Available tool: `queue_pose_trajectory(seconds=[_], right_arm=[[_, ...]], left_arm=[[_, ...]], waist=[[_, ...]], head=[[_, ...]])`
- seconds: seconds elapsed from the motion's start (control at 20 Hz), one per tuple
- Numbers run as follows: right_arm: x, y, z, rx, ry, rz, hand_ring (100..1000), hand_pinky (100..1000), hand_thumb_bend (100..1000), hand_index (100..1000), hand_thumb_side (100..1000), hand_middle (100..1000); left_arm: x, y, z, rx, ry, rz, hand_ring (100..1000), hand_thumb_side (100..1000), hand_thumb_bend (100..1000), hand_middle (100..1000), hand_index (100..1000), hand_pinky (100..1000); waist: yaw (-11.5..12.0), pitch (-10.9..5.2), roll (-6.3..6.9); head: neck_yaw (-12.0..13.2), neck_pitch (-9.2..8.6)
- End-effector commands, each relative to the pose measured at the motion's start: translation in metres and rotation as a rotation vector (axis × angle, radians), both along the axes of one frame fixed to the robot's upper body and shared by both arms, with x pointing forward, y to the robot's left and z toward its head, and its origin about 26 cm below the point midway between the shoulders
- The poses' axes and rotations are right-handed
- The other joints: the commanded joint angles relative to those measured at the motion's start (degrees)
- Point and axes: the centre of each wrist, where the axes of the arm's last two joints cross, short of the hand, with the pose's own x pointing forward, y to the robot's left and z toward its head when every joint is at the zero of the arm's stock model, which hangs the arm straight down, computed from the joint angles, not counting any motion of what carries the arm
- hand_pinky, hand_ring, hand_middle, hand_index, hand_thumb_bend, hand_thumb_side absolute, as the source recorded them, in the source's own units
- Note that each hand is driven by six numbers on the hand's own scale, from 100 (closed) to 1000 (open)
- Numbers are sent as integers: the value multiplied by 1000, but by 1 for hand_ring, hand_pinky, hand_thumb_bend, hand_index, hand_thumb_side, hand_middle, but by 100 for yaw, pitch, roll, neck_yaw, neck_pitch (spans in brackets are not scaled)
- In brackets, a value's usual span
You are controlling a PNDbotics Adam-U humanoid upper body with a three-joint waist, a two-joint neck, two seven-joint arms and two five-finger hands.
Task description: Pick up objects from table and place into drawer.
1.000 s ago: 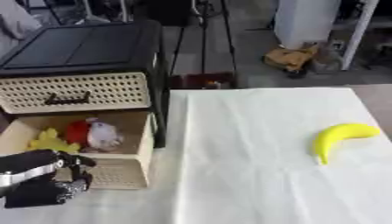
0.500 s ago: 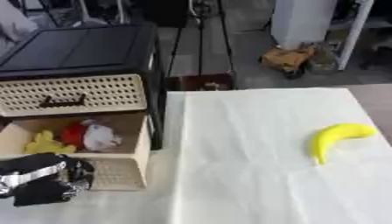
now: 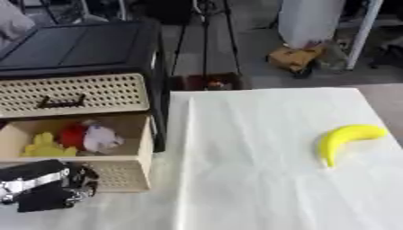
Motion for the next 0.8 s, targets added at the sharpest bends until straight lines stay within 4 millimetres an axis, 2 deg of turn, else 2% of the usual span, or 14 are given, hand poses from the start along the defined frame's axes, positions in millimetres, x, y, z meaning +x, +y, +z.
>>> queue_pose_trajectory(seconds=[0.05,0.45,0.8], right_arm=[[-6,-1,9,-12,-29,-5,681,697,100,660,831,509],[-5,-1,8,-7,-26,-6,680,697,100,658,831,508],[-5,-1,8,-4,-23,-7,680,697,100,658,830,507]], left_arm=[[-1,1,9,-3,0,19,206,1000,100,815,1000,100],[0,2,16,-55,-74,21,201,1000,100,840,1000,100],[1,3,22,-97,-120,31,192,1000,100,823,1000,100]], waist=[[-24,-97,-21],[-43,-84,-5],[-33,-62,7]], head=[[-10,-97],[-13,-115],[-27,-85]])
